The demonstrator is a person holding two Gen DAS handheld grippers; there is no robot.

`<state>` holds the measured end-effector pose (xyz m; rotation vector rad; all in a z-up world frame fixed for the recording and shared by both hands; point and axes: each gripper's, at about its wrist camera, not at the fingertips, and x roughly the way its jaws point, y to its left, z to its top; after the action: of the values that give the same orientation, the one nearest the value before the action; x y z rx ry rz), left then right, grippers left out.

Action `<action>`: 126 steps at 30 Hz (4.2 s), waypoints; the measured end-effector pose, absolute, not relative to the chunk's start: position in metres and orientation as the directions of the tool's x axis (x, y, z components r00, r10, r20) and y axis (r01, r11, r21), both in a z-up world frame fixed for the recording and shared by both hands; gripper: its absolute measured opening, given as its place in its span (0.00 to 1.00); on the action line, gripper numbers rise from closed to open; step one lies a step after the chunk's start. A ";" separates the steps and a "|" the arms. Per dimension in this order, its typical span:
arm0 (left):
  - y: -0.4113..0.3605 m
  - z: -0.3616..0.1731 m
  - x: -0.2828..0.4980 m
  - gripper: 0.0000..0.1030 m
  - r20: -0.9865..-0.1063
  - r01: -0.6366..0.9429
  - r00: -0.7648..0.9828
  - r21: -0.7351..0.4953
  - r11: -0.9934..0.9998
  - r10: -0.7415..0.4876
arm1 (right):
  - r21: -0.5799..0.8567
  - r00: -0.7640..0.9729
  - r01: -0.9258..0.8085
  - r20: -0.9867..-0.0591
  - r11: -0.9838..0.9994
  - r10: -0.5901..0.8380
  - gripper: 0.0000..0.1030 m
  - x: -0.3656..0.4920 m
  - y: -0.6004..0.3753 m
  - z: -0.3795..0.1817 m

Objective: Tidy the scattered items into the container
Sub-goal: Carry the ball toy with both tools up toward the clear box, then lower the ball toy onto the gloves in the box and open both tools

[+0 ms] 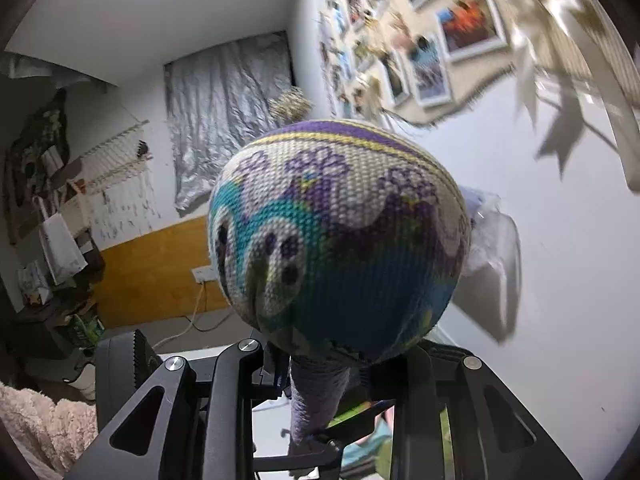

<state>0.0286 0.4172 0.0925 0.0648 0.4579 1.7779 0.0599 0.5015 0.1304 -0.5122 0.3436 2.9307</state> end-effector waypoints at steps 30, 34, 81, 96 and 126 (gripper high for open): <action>0.357 0.032 -0.107 0.61 -0.416 -0.870 -0.426 -0.054 -0.490 0.803 | -0.435 -0.766 -0.131 -0.526 -0.891 0.369 0.28 -0.112 0.510 0.119; 0.355 0.054 -0.153 0.61 -0.392 -0.843 -0.426 -0.157 -0.515 0.816 | -0.457 -0.769 -0.105 -0.527 -0.884 0.363 0.28 -0.139 0.503 0.098; 0.491 0.010 -0.250 0.60 -0.624 -0.825 -0.401 -0.072 -0.560 0.671 | -0.289 -0.632 -0.261 -0.670 -0.921 0.389 0.41 -0.032 0.588 0.057; 0.533 0.003 -0.207 0.60 -0.671 -0.876 -0.349 -0.014 -0.482 0.654 | -0.295 -0.525 -0.191 -0.775 -0.936 0.351 0.35 -0.058 0.600 0.008; 0.522 0.010 -0.191 0.60 -0.682 -0.871 -0.329 -0.048 -0.488 0.653 | -0.134 -0.641 -0.386 -0.673 -0.913 0.369 0.00 -0.031 0.611 0.053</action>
<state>-0.1912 0.5223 0.0102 -0.8010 0.4063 1.9488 -0.0310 0.6106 0.0530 -1.0272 0.0306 2.5203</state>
